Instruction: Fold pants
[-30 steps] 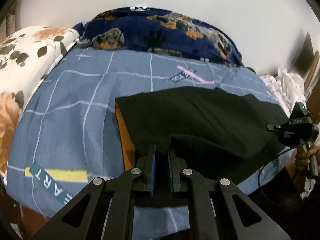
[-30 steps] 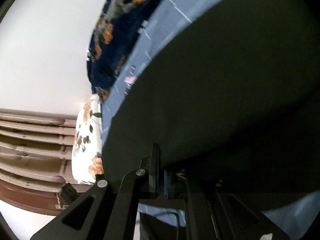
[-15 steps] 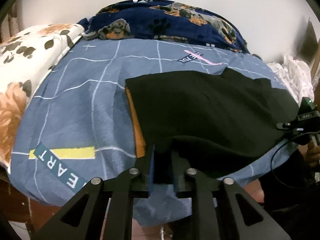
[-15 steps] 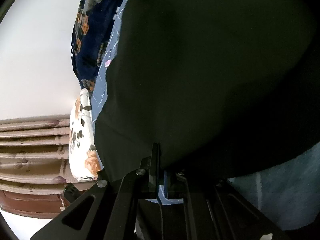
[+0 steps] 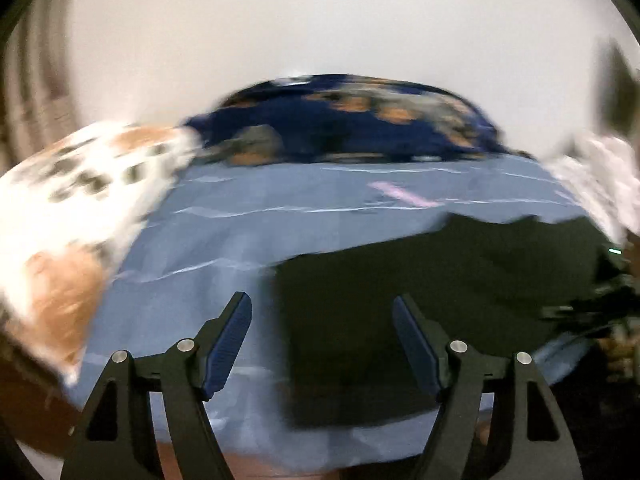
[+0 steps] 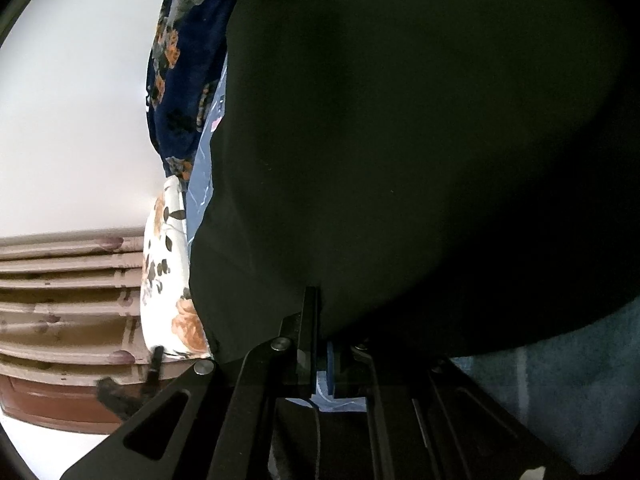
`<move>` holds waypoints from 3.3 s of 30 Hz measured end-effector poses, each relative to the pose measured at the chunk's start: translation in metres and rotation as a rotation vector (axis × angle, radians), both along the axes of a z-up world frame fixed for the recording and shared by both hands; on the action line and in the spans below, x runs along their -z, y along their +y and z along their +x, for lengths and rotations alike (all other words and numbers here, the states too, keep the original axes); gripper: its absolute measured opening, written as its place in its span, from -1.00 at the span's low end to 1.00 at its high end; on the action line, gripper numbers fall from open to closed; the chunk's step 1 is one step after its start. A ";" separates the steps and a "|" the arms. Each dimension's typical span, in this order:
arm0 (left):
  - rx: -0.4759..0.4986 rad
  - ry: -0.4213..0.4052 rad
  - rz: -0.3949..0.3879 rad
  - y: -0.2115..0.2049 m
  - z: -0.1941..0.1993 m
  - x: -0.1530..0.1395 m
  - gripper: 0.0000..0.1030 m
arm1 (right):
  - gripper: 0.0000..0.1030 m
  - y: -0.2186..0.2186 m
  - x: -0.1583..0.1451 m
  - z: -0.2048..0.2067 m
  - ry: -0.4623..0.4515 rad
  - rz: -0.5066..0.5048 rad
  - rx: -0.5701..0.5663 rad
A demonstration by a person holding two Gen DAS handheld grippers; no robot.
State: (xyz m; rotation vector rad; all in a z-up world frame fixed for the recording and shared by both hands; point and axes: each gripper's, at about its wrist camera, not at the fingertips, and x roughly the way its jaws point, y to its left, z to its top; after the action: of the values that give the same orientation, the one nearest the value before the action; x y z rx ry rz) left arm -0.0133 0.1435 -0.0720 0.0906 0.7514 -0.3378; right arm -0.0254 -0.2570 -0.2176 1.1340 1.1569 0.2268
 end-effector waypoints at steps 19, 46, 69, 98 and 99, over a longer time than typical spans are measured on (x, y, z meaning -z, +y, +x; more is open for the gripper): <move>0.283 0.185 0.007 -0.118 0.009 0.100 -0.04 | -0.81 -0.004 -0.012 0.005 -0.065 -0.083 -0.096; 0.291 0.178 0.032 -0.121 0.009 0.103 0.05 | -0.93 -0.361 -0.040 -0.046 -0.178 -0.150 0.622; 0.346 0.197 0.036 -0.125 0.011 0.102 0.23 | -0.85 -0.375 -0.010 -0.148 -0.151 0.002 0.711; 0.373 0.195 0.052 -0.125 0.010 0.099 0.32 | -0.67 -0.369 -0.032 -0.190 -0.140 -0.116 0.732; 0.369 0.198 0.054 -0.125 0.010 0.098 0.32 | -0.57 -0.368 -0.036 -0.193 -0.150 -0.130 0.730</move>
State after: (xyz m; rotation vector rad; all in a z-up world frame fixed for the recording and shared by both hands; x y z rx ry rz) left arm -0.0036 0.0185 -0.1701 0.2509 0.9406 -0.6852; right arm -0.2188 -0.6249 -0.1812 1.3229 0.5606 -0.3184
